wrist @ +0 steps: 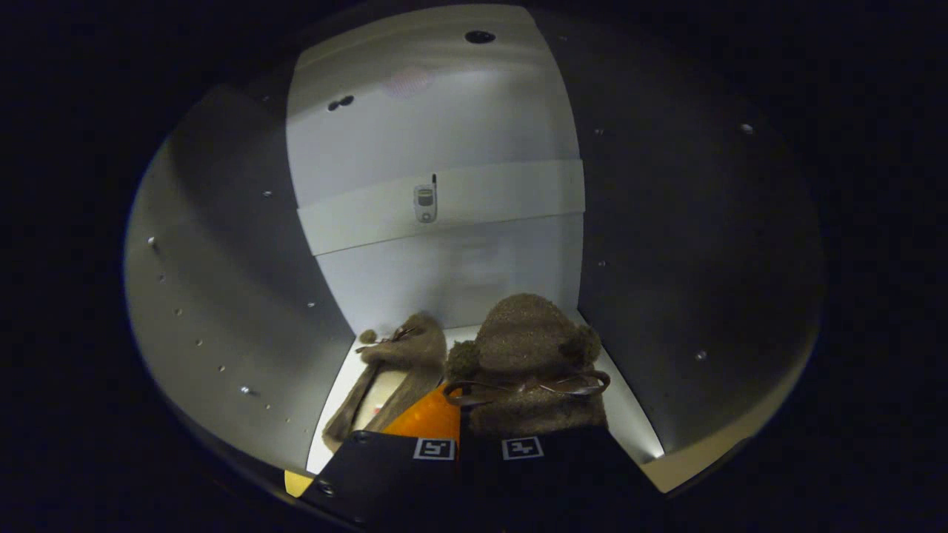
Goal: Open the shoe cabinet door, grab the shoes and put them into the shoe cabinet, then close the shoe cabinet door.
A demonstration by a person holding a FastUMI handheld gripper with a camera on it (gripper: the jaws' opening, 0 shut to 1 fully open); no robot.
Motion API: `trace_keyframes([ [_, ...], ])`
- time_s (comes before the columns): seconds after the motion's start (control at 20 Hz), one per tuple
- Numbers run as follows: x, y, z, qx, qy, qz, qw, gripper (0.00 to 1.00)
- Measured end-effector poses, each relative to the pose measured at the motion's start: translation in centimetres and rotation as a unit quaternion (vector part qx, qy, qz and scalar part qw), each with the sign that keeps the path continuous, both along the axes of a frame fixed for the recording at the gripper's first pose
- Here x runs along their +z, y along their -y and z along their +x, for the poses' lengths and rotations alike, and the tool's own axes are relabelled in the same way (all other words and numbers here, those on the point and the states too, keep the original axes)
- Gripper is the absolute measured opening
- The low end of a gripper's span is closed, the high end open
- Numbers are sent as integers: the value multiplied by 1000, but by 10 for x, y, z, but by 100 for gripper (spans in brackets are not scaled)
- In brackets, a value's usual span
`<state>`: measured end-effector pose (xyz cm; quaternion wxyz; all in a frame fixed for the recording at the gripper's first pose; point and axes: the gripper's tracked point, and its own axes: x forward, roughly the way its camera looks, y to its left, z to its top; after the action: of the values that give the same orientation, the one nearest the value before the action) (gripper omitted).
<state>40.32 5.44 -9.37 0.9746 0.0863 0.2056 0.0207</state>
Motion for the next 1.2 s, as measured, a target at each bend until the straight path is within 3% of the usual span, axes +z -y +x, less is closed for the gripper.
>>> trace_keyframes([
  [0.4, -41, -1, 66, -15, -48, -11, 999, 8],
  [0.6, -61, -4, 74, -15, -77, -12, 997, 11],
  [0.8, -63, -12, 68, -7, -82, -10, 997, 20],
  [1.2, -45, -14, 35, 11, -72, -3, 997, 77],
])
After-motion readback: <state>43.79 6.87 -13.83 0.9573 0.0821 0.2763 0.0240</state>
